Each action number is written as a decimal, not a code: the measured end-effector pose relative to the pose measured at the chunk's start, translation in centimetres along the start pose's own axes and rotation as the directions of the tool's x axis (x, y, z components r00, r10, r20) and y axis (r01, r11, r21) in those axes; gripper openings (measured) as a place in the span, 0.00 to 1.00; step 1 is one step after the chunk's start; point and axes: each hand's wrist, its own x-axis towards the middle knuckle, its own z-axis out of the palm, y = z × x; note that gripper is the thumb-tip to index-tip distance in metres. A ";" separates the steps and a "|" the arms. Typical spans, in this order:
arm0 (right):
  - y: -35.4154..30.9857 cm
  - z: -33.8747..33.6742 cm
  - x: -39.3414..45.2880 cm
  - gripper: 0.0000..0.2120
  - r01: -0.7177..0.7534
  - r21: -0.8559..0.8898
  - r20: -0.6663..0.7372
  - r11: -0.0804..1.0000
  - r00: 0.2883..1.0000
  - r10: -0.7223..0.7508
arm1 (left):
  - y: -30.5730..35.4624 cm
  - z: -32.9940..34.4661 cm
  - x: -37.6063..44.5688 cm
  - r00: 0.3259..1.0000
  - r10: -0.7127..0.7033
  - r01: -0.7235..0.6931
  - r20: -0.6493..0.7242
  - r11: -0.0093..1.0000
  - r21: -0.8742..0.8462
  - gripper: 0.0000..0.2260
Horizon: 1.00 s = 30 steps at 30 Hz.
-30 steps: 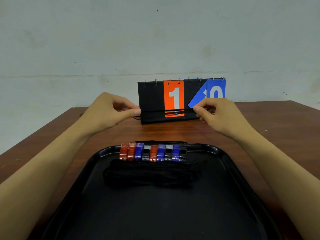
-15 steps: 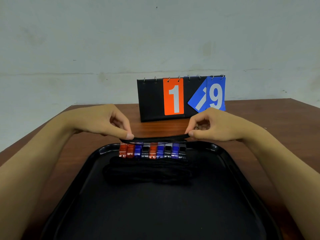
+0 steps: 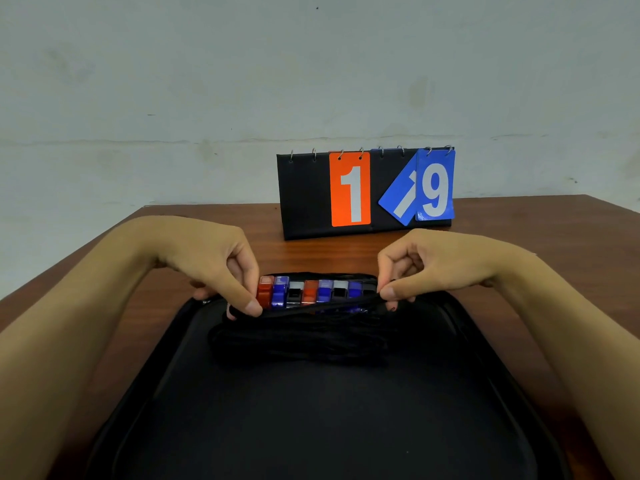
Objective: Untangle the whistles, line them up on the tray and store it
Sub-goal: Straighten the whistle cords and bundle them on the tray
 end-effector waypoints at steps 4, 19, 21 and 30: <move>0.1 0.0 0.1 0.01 -0.005 0.014 0.034 1.000 0.999 0.004 | -0.3 0.0 0.4 1.000 0.002 -0.002 0.000 1.000 0.023 0.07; 1.6 0.5 1.7 0.15 -0.124 -0.282 -0.460 0.951 0.887 -0.021 | -0.6 0.8 3.2 0.842 0.192 -0.158 -0.504 0.981 0.110 0.29; 2.3 0.9 2.3 0.18 -0.170 -0.339 -0.423 0.925 0.906 0.012 | -1.0 1.2 4.5 0.781 0.183 -0.128 -0.597 0.983 0.133 0.29; 2.5 2.1 3.2 0.18 -0.125 -0.242 -0.299 0.962 0.953 0.049 | -2.3 2.4 6.8 0.864 0.050 -0.052 -0.501 0.999 0.011 0.36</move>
